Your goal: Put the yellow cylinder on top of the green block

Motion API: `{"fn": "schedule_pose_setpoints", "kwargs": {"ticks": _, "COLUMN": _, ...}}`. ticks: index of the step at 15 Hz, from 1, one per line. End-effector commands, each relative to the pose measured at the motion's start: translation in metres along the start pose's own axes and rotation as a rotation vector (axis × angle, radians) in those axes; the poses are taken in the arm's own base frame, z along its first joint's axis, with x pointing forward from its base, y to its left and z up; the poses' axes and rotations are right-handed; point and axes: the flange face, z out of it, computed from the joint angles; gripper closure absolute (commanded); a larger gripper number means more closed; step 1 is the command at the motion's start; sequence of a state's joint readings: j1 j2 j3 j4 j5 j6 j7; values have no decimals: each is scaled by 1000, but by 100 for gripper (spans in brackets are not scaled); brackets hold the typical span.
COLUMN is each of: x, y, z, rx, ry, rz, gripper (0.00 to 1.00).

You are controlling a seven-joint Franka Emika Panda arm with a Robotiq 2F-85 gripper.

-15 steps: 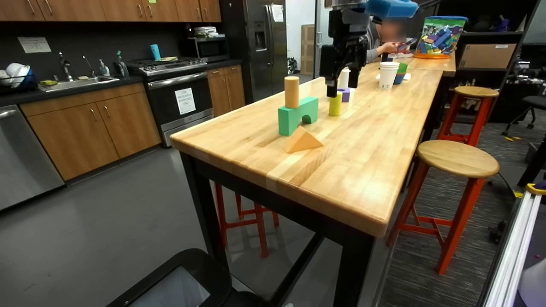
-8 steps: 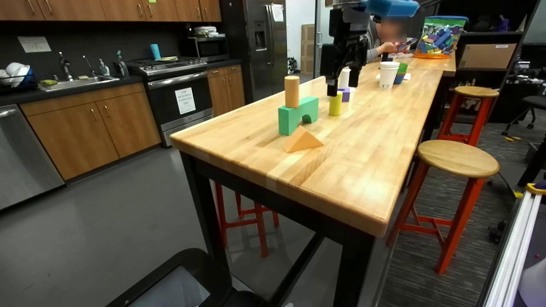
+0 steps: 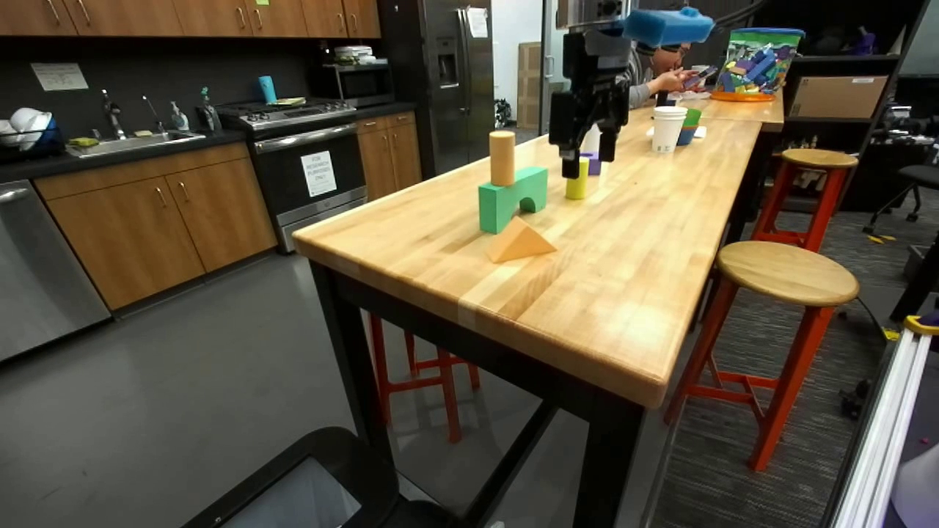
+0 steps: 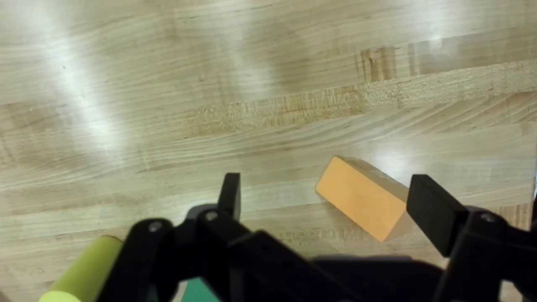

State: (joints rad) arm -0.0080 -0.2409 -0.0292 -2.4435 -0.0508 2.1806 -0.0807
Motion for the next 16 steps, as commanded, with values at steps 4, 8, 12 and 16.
{"fn": "schedule_pose_setpoints", "kwargs": {"ticks": 4, "x": 25, "y": 33, "z": 36, "rx": -31, "ry": -20, "rz": 93, "gripper": 0}}
{"fn": "schedule_pose_setpoints", "kwargs": {"ticks": 8, "x": 28, "y": 65, "z": 39, "rx": -75, "ry": 0, "rz": 142, "gripper": 0}}
{"fn": "schedule_pose_setpoints", "kwargs": {"ticks": 12, "x": 27, "y": 93, "z": 33, "rx": -120, "ry": 8, "rz": 166, "gripper": 0}}
{"fn": "schedule_pose_setpoints", "kwargs": {"ticks": 16, "x": 31, "y": 108, "z": 23, "rx": -175, "ry": 16, "rz": 120, "gripper": 0}}
